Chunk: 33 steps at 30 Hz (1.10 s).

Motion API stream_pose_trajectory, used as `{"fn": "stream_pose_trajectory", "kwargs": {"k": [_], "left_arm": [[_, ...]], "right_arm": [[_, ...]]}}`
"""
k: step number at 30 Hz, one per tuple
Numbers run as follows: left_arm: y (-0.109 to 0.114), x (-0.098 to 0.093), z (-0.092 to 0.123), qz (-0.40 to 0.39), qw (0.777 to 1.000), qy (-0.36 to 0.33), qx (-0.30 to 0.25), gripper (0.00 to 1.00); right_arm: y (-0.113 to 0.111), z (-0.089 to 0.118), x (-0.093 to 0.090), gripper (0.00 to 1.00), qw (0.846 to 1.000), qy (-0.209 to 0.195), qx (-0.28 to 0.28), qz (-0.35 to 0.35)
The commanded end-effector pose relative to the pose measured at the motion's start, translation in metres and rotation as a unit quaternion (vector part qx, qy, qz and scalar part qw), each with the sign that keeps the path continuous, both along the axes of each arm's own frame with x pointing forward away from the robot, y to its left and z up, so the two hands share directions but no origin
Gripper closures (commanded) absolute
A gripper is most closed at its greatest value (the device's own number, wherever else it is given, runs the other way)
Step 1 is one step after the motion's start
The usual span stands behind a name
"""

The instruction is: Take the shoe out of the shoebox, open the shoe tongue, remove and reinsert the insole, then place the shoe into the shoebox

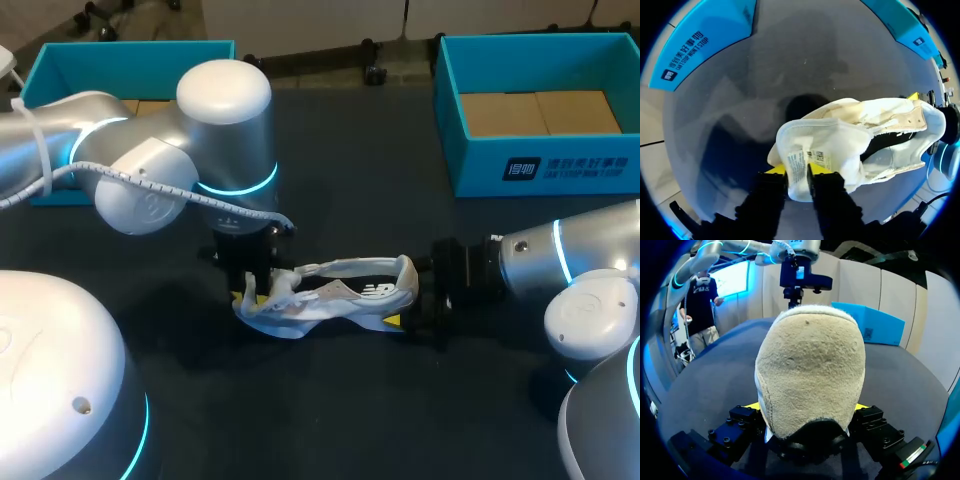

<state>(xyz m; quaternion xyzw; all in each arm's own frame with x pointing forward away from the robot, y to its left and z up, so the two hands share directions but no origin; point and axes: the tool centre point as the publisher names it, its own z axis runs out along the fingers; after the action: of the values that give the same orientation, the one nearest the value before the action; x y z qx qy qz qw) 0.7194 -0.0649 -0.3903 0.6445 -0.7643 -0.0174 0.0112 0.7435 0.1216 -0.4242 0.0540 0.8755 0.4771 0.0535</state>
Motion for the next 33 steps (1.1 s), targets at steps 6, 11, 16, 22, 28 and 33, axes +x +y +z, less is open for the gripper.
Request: {"fn": "stream_pose_trajectory", "kwargs": {"k": [6,11,16,22,28,33], "left_arm": [[0.017,0.003,0.019,-0.005,1.000,-0.014,-0.027,0.15],[0.014,0.009,0.036,-0.064,0.997,-0.022,-0.045,0.00],[0.004,0.015,0.057,-0.179,0.982,-0.033,-0.055,0.00],[-0.006,0.024,0.076,-0.317,0.945,-0.046,-0.070,0.00],[-0.014,0.035,0.096,-0.472,0.876,-0.071,-0.063,0.00],[-0.021,0.043,0.117,-0.565,0.820,-0.078,-0.052,0.24]], "right_arm": [[0.002,-0.002,0.000,1.00,1.000,0.000,-0.002,-0.001],[0.002,-0.002,0.000,1.00,1.000,0.000,-0.002,-0.001],[0.002,-0.002,0.000,1.00,1.000,0.000,-0.002,-0.001],[0.002,-0.002,0.000,1.00,1.000,0.000,-0.002,-0.001],[0.002,-0.002,0.000,1.00,1.000,0.000,-0.002,-0.001],[0.002,-0.002,0.000,1.00,1.000,0.000,-0.002,-0.001]]}}
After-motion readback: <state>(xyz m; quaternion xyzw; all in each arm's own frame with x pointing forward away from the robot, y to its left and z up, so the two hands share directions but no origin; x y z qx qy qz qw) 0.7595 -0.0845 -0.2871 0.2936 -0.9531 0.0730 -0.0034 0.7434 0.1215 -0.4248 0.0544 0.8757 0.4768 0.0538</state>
